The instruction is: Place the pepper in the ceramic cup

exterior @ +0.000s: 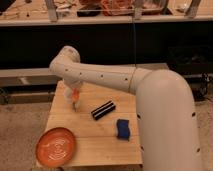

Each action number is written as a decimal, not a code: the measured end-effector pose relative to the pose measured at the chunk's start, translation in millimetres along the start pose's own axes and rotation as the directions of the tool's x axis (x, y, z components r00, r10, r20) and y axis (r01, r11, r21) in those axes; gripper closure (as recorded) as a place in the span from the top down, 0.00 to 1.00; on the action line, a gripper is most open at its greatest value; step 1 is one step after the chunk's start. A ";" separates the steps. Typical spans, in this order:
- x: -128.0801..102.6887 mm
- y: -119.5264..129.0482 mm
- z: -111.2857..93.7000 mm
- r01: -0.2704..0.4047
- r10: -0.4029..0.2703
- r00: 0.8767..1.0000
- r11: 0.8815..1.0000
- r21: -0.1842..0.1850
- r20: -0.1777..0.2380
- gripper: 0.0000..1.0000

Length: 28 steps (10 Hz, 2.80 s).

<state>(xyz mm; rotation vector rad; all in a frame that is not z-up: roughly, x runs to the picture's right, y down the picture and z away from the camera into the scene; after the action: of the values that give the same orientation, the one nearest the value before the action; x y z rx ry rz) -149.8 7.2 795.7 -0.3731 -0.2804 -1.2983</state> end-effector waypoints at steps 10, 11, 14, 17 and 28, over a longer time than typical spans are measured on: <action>3.7 -15.3 9.5 0.044 -0.043 0.999 0.999 0.026 -0.030 0.00; 3.7 -17.0 10.4 0.051 -0.050 0.998 0.998 0.028 -0.032 0.00; 6.3 -19.3 13.9 0.069 -0.068 0.997 0.997 0.034 -0.039 0.00; 8.1 -20.5 17.3 0.085 -0.083 0.996 0.996 0.041 -0.044 0.00; 2.4 -35.6 26.2 0.139 -0.133 0.988 0.988 0.070 -0.078 0.00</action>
<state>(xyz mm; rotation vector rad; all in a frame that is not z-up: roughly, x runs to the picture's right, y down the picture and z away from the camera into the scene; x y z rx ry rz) -183.5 8.2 824.4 -0.2450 -0.2956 -1.4280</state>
